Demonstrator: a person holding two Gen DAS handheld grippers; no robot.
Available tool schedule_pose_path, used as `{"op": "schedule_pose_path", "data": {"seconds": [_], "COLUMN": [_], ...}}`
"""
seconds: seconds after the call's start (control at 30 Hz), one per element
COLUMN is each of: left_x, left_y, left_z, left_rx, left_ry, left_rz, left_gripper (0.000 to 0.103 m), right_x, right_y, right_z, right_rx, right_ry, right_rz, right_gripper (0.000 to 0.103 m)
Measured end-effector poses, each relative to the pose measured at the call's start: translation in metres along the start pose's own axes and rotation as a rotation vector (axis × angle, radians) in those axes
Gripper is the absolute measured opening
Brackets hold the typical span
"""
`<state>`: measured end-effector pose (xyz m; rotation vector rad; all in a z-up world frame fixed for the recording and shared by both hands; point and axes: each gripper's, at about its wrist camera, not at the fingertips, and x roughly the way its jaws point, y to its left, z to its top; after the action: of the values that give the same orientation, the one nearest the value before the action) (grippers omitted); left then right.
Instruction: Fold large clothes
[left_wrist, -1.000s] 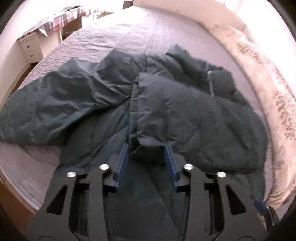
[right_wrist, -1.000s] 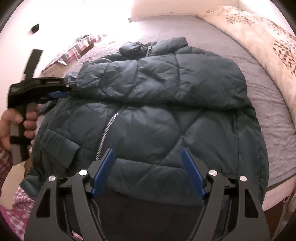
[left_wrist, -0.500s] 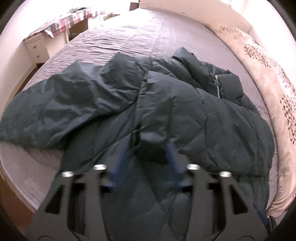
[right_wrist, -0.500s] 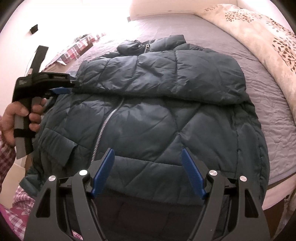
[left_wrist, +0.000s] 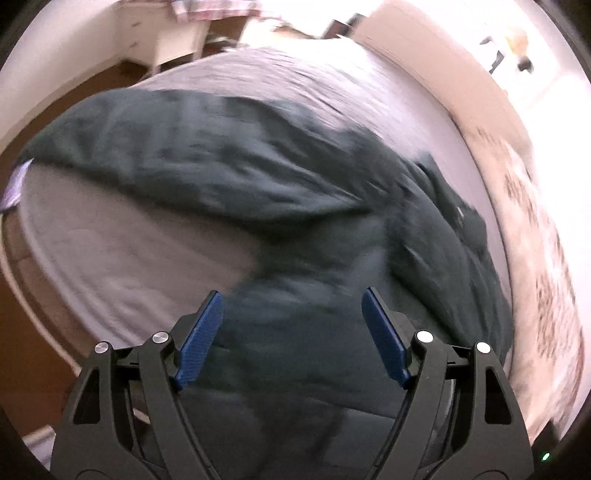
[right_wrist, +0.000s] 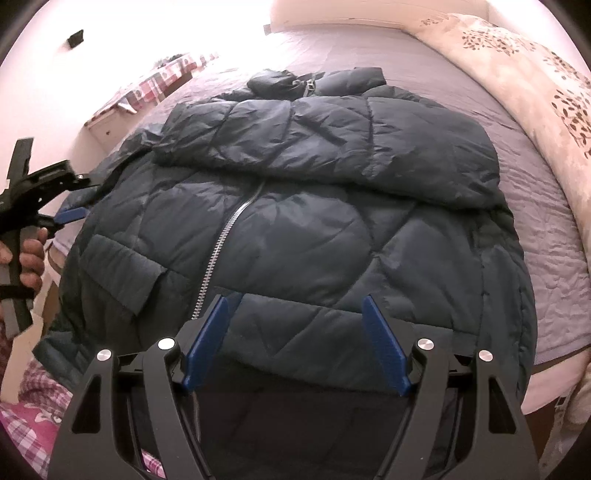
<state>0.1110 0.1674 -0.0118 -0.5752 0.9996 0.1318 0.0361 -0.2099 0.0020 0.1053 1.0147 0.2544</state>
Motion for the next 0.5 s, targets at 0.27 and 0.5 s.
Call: {"op": "schedule_pose_path", "data": {"seconds": [0.27, 0.5], "left_x": [-0.01, 0.012], "left_y": [0.092, 0.147], "left_z": [0.042, 0.061], "left_rx": [-0.194, -0.384], "left_ry": [-0.116, -0.09], "left_rz": [0.04, -0.032], "left_gripper": [0.068, 0.043], "right_x": [0.004, 0.012], "right_y": [0.013, 0.012], "right_z": [0.0, 0.0], "right_rx": [-0.05, -0.045], "right_ry": [0.017, 0.048], "right_rz": [-0.021, -0.042], "right_gripper": [0.073, 0.074]}}
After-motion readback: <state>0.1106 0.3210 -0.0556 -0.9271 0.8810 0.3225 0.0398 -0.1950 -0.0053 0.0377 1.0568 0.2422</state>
